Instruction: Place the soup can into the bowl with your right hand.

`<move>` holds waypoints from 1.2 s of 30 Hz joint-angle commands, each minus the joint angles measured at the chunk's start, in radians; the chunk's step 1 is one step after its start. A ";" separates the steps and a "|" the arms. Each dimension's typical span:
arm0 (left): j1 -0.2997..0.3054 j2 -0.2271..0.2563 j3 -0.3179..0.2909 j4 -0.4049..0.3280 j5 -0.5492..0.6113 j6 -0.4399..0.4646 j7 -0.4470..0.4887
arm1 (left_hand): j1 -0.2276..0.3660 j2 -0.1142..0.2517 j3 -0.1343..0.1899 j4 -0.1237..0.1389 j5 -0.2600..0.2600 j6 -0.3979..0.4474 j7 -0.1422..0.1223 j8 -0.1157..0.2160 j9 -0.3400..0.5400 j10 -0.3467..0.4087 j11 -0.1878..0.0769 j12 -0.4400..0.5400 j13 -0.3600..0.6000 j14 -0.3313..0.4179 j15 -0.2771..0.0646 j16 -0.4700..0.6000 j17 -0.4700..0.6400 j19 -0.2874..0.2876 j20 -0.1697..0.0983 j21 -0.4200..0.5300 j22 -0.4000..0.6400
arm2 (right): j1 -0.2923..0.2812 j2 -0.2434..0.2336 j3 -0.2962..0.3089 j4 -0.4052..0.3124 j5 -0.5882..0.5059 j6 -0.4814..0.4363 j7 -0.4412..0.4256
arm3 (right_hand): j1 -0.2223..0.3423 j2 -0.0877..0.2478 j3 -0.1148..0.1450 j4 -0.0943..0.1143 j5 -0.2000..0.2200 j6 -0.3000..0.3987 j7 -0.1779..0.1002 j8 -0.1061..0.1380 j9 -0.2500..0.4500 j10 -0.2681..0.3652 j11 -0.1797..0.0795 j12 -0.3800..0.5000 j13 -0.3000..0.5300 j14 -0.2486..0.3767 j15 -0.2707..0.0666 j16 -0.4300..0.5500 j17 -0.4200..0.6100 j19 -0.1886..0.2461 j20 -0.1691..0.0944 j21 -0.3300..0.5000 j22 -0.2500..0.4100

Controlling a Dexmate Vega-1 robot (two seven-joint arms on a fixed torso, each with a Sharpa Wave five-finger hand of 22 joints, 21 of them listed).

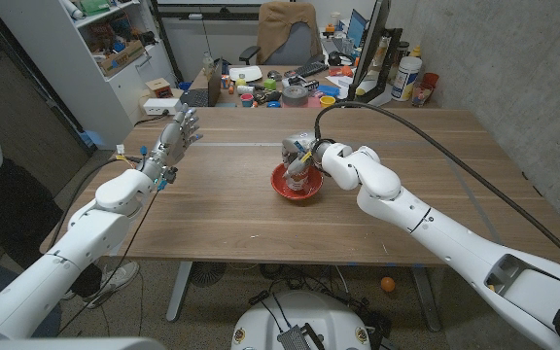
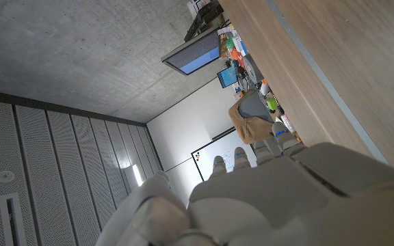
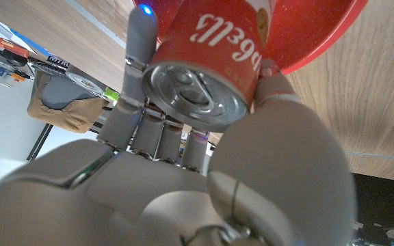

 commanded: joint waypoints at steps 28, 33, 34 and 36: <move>0.009 -0.001 -0.008 0.003 -0.007 -0.015 -0.007 | 0.011 0.021 -0.013 0.002 0.013 -0.246 -0.003 0.001 0.003 -0.221 0.004 0.010 0.004 -0.216 -0.002 0.004 0.001 -0.153 0.009 -0.002 0.005 | 0.057 0.030 -0.072 0.058 -0.086 0.014 0.107 | 0.350 0.375 -0.017 0.031 -0.009 -0.153 -0.078 -0.142 -0.030 -0.013 -0.110 -0.018 0.006 0.255 -0.244 -0.091 -0.066 -0.132 -0.076 0.009 -0.034; 0.009 -0.001 -0.009 0.006 -0.008 -0.018 -0.009 | 0.011 0.021 -0.014 0.002 0.014 -0.245 -0.003 0.001 0.003 -0.220 0.005 0.010 0.004 -0.216 -0.002 0.004 0.001 -0.153 0.009 -0.002 0.005 | 0.070 0.040 -0.079 0.066 -0.100 0.011 0.154 | 0.310 0.375 -0.014 0.049 -0.008 -0.222 -0.106 -0.172 -0.042 -0.131 -0.127 -0.101 -0.035 0.121 -0.249 -0.206 -0.136 -0.255 -0.069 -0.042 -0.056; 0.009 -0.001 -0.009 0.007 -0.008 -0.018 -0.009 | 0.011 0.021 -0.014 0.002 0.014 -0.245 -0.003 0.001 0.003 -0.220 0.004 0.011 0.004 -0.216 -0.002 0.004 0.001 -0.153 0.009 -0.002 0.005 | 0.072 0.042 -0.078 0.068 -0.098 0.012 0.163 | 0.304 0.373 -0.015 0.052 -0.009 -0.230 -0.108 -0.174 -0.043 -0.147 -0.129 -0.112 -0.038 0.111 -0.247 -0.213 -0.139 -0.268 -0.070 -0.049 -0.057; 0.009 -0.001 -0.010 0.007 -0.009 -0.019 -0.009 | 0.011 0.021 -0.015 0.002 0.014 -0.244 -0.003 0.001 0.003 -0.219 0.005 0.011 0.004 -0.216 -0.002 0.004 0.001 -0.153 0.008 -0.002 0.005 | 0.077 0.046 -0.079 0.071 -0.097 0.011 0.179 | 0.266 0.374 -0.019 0.078 -0.012 -0.246 -0.110 -0.176 -0.046 -0.188 -0.127 -0.141 -0.047 0.062 -0.247 -0.241 -0.150 -0.301 -0.066 -0.073 -0.061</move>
